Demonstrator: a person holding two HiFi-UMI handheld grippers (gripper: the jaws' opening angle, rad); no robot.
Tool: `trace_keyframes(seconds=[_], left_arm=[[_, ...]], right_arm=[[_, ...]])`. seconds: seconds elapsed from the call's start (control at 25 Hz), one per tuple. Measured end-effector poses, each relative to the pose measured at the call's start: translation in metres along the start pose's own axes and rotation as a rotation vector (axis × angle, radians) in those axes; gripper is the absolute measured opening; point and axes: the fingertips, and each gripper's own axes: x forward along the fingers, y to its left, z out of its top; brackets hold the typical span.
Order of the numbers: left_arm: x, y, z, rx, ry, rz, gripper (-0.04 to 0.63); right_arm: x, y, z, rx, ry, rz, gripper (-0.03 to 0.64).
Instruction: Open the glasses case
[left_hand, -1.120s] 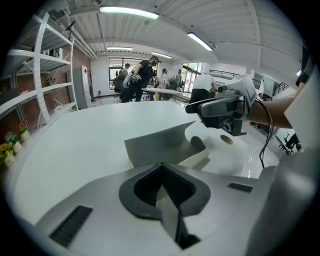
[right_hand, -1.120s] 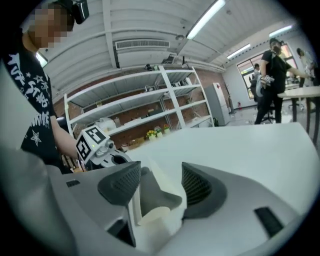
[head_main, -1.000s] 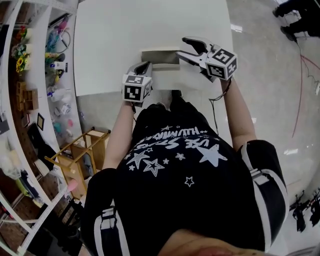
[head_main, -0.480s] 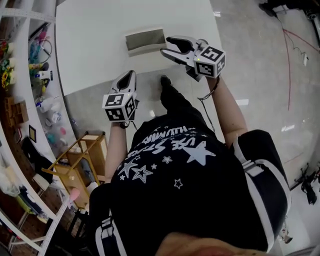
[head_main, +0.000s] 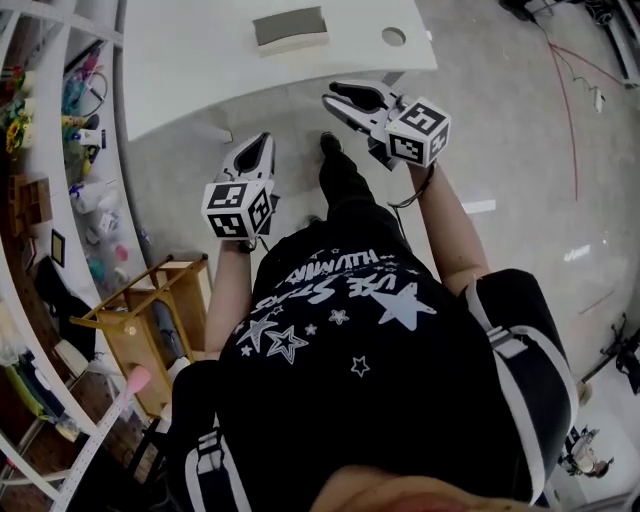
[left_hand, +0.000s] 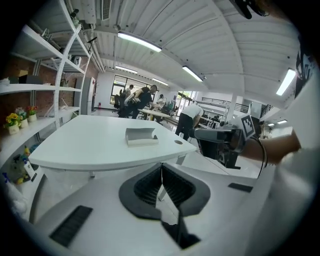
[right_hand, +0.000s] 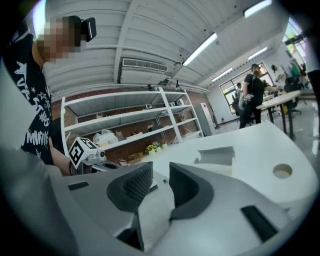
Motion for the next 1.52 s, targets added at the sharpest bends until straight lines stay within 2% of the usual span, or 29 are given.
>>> trace_keyframes(seconds=[0.16,0.28,0.6,0.8,1.12,1.52], left_arm=[[-0.033,-0.026,-0.014,0.022,-0.016,-0.056,0.014],[-0.055,-0.041,-0.025,0.025,-0.028,-0.094,0.014],[-0.077,-0.083,-0.040,-0.008,-0.048,-0.171,0.014],[-0.085,-0.101,-0.048,-0.005,-0.039,-0.163,0.014],[-0.104,-0.144,-0.051,-0.053,-0.068,-0.129,0.014],[-0.136,-0.211,-0.077,-0.076,-0.096,-0.129,0.014]], right_arm=[[-0.040,0.039,-0.025,0.015,-0.003,-0.070,0.046],[-0.068,0.064,-0.041,0.040,-0.010,-0.119,0.017],[-0.132,0.103,-0.062,0.086,-0.026,-0.198,0.009],[-0.149,0.110,-0.063,0.101,-0.048,-0.196,0.009],[-0.184,0.135,-0.063,0.008,-0.001,-0.152,0.009],[-0.256,0.160,-0.080,-0.040,-0.043,-0.222,0.008]])
